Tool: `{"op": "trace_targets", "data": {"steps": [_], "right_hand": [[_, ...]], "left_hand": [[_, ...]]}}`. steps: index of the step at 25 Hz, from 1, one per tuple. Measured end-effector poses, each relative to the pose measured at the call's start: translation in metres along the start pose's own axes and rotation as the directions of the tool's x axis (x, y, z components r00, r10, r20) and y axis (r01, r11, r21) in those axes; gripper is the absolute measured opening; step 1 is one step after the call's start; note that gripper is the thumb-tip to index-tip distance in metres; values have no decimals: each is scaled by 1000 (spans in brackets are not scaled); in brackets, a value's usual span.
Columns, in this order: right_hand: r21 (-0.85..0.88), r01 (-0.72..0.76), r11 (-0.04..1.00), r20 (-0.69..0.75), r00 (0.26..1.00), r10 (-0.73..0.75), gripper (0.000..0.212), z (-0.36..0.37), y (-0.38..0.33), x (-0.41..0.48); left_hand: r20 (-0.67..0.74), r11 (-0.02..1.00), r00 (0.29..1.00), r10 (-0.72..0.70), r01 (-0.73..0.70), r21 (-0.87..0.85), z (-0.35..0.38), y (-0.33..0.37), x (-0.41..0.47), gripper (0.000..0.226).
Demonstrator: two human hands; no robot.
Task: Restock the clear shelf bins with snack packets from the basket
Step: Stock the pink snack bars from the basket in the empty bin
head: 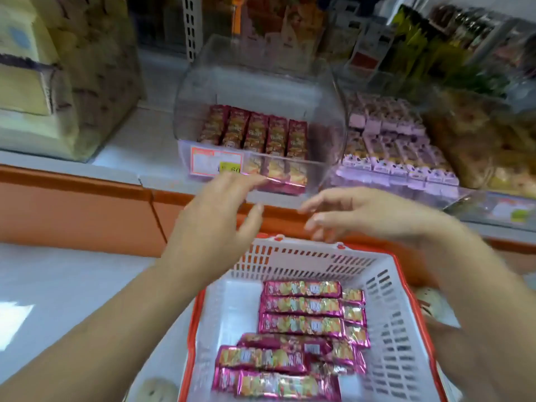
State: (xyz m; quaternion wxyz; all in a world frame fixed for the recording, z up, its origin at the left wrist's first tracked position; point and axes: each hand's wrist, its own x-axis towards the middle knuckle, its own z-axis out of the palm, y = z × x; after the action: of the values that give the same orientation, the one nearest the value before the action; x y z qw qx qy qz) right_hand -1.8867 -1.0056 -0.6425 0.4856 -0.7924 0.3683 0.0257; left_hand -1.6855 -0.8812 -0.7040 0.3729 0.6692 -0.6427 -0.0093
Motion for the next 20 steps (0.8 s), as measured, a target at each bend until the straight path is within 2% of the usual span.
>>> {"op": "trace_targets", "data": {"steps": [1, 2, 4, 6, 8, 9, 11, 13, 15, 18, 20], "right_hand": [[-77, -122, 990, 64, 990, 127, 19, 15, 34, -3], [-151, -239, 959, 83, 964, 254, 17, 34, 72, -2], [-213, -414, 885, 91, 893, 440, 24, 76, 142, 3], [-258, -498, 828, 99, 839, 535, 31, 114, 197, 0], [-302, -520, 799, 99, 817, 568, 33, 141, 229, -5], [-291, -525, 800, 92, 817, 570, 32, 149, 239, -7], [-213, -550, 808, 56, 819, 572, 43, 161, 255, -8], [-176, -548, 818, 35, 827, 561, 55, 171, 262, -6], [-260, -503, 824, 15, 851, 524, 60, 181, 269, -4], [-359, -449, 818, -6, 878, 479, 42, 191, 275, -7], [-335, -418, 844, -1, 896, 443, 28, 189, 274, -9]], "left_hand": [[171, 1000, 985, -9, 4, 31, 23, 5, -14, 40], [341, 998, 939, -42, 24, 56, 46, 6, -31, 40], [638, 989, 755, -148, 96, 116, 87, 3, -69, 43], [781, 972, 579, -233, 155, 176, 120, -4, -107, 47], [805, 946, 504, -314, 236, 222, 141, -12, -136, 48], [800, 930, 487, -351, 280, 237, 148, -14, -147, 48], [788, 898, 461, -409, 356, 258, 160, -15, -165, 47], [794, 886, 435, -425, 382, 265, 167, -14, -178, 46], [808, 889, 417, -416, 373, 265, 171, -17, -184, 47], [801, 877, 418, -429, 406, 258, 173, -22, -181, 45], [787, 871, 434, -438, 421, 253, 173, -23, -176, 46]]}}
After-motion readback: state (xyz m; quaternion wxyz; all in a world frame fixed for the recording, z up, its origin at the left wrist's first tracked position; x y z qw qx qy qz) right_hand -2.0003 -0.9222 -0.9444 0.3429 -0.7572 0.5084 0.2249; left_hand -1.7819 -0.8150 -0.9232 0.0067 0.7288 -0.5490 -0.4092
